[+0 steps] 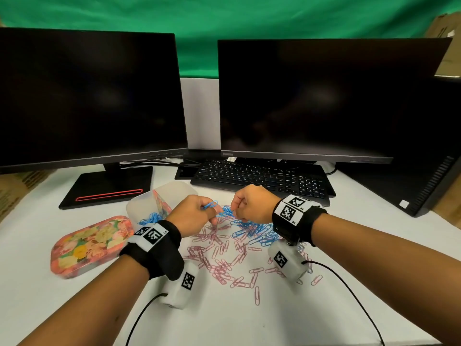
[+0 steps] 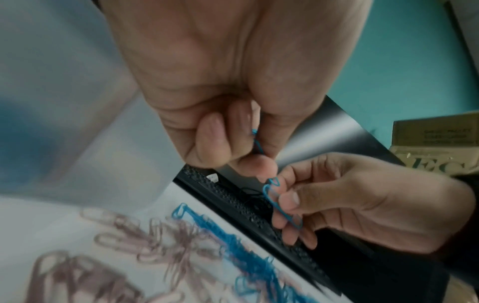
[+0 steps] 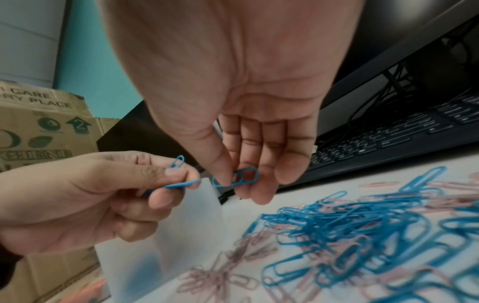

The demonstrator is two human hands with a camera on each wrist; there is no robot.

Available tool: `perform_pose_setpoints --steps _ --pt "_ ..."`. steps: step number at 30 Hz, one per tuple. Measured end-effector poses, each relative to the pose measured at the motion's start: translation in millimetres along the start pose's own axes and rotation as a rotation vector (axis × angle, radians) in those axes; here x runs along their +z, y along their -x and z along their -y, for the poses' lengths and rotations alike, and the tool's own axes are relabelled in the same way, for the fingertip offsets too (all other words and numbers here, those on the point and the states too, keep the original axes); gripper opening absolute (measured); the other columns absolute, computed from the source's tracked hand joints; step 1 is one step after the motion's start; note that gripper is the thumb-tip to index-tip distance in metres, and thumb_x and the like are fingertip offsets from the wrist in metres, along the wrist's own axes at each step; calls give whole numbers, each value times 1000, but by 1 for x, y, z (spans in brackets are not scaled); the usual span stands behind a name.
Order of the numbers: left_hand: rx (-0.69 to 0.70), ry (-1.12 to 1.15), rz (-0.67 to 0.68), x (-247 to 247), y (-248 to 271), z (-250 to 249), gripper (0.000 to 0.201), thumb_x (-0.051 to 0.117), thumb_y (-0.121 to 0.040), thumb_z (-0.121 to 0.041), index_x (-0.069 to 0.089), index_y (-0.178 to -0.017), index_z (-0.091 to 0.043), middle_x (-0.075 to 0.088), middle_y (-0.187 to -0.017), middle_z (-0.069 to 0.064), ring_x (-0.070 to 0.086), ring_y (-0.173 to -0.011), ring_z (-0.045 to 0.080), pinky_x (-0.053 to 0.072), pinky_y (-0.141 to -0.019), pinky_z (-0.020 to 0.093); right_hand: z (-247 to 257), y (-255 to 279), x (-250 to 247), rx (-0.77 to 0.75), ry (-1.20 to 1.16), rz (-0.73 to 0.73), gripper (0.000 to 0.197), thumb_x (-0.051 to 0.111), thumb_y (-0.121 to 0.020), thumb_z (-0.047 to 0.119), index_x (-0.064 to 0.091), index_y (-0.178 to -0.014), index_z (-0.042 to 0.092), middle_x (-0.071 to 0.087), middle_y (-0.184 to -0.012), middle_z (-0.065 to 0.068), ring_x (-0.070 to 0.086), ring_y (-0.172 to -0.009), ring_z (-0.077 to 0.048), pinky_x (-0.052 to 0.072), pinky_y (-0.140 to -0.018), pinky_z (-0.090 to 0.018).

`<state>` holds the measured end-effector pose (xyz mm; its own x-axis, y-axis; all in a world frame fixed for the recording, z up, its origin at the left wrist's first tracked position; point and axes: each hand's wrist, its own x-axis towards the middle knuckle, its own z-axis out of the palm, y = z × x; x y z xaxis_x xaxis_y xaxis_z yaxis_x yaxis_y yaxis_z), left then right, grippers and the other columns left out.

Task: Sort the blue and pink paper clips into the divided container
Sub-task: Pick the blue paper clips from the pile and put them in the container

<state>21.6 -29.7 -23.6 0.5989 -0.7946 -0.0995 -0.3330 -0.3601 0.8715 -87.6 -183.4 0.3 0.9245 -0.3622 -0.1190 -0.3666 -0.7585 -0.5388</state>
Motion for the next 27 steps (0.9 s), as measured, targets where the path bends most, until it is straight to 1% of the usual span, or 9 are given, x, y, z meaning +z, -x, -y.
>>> perform_pose_setpoints --steps 5,9,13,15,17,19,22,24,27 --pt "-70 74 -83 -47 7 -10 15 56 -97 -13 70 -93 -10 60 -73 4 34 -47 11 29 -39 18 26 -12 5 -10 -236 47 17 61 -83 1 64 -93 14 73 -82 -19 68 -62 -21 51 -48 -24" --pt "-182 -190 -142 -98 9 -2 20 52 -97 -10 70 -89 -12 61 -76 3 41 -55 13 34 -47 22 59 -24 12 -52 -436 124 16 57 -85 -7 60 -96 5 66 -73 -13 63 -46 -12 50 -42 -23" --pt "-296 -454 -144 -126 9 11 19 57 -93 -16 73 -88 -7 67 -81 12 48 -61 19 38 -46 21 94 -39 24 -45 -539 188 19 53 -86 -12 56 -85 7 61 -68 -12 59 -42 -12 50 -40 -22" --pt "-316 -539 -129 -125 9 12 17 59 -91 -14 75 -89 -7 70 -81 12 53 -61 20 39 -45 18 109 -48 33 -18 -562 202 22 51 -87 -14 53 -81 7 59 -67 -14 58 -43 -14 52 -44 -25" --pt "-323 -591 -121 -121 9 9 14 61 -88 -9 74 -92 -12 69 -76 4 60 -61 15 43 -44 17 120 -52 39 4 -603 205 24 51 -87 -15 54 -80 8 59 -70 -18 60 -53 -20 56 -59 -30" --pt "-328 -616 -139 -118 9 5 15 64 -87 -7 71 -95 -16 69 -77 2 66 -68 15 49 -48 20 123 -54 40 -21 -619 188 26 53 -86 -14 57 -79 10 62 -79 -17 62 -66 -24 58 -75 -37" --pt "-315 -617 -190 -116 8 3 22 64 -86 -2 67 -99 -18 69 -81 4 67 -69 16 49 -49 21 111 -48 31 -46 -603 153 25 57 -84 -14 60 -82 11 64 -89 -19 66 -79 -27 58 -86 -38" --pt "-289 -612 -223 -113 9 2 23 64 -85 0 68 -99 -19 67 -87 4 66 -72 17 50 -52 22 95 -42 21 -22 -598 101 20 59 -84 -11 63 -90 8 66 -90 -23 69 -86 -32 57 -89 -42" --pt "-201 -646 -276 -103 8 -4 22 67 -83 -4 70 -97 -21 66 -101 3 64 -92 20 53 -72 28 60 -29 2 -10 -510 8 18 60 -86 -7 64 -94 8 68 -86 -19 70 -81 -29 59 -84 -40"
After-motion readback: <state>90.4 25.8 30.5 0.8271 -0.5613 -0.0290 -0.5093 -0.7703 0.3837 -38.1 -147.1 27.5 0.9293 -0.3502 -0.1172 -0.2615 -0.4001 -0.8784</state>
